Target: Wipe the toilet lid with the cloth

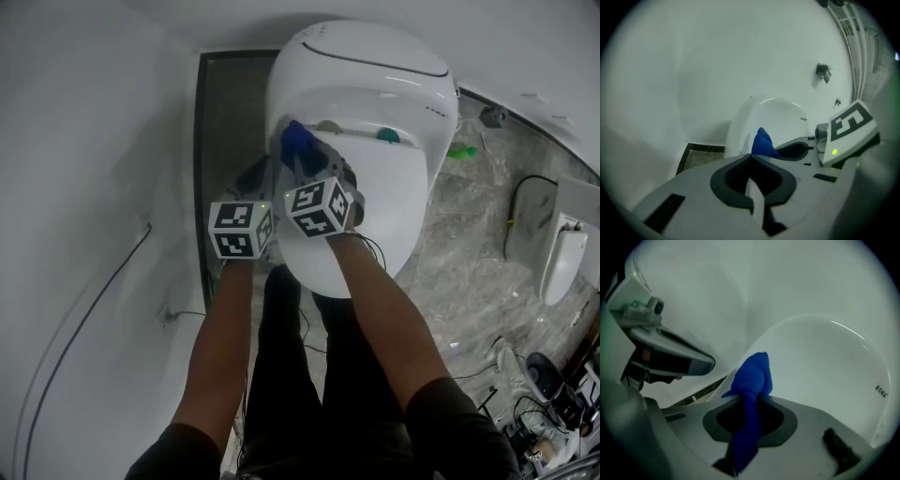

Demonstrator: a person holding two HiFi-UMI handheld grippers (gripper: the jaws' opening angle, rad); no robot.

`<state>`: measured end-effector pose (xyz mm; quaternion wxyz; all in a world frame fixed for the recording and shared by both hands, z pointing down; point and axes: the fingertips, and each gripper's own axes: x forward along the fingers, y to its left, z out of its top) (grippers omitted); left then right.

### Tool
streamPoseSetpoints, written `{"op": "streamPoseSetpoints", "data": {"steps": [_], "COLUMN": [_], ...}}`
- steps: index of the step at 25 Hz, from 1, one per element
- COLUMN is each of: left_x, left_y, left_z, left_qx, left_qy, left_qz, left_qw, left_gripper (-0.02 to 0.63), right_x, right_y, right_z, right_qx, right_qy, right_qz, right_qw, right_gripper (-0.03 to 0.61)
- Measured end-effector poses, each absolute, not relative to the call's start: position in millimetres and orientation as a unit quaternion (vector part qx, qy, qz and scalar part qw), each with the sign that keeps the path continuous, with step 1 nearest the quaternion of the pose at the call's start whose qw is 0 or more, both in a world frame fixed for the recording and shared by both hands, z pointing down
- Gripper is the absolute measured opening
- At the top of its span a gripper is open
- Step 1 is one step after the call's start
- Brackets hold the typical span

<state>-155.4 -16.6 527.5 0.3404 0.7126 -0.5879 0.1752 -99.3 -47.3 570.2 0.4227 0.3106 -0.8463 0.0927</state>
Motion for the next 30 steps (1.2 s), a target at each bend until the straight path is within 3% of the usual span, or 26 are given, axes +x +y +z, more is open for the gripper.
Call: {"op": "streamPoseSetpoints", "data": {"steps": [4,12,18,30], "left_x": [-152,-124,-91,-21], "left_y": [-16,-16,-31,-36], "left_z": [535,543,545,536], "left_qx": [0.718,0.737,0.756,0.787], "left_qy": [-0.576,-0.546,-0.517,-0.479], "left_qz": [0.178,0.206,0.217,0.218], "left_qw": [0.348,0.342,0.337,0.322], "left_gripper": [0.011,0.011,0.011,0.011], "right_x": [-99,-60,11,143], "right_y": [-48,-60,-77,-98], "right_z": [579,575,575,577], "right_qx": [0.306,0.351,0.427,0.518], "right_qy": [-0.833,-0.823,-0.795,-0.73], "right_qz": [0.048,0.069,0.118,0.126], "right_qw": [0.458,0.44,0.414,0.428], "right_gripper": [0.063,0.063,0.063,0.063]}}
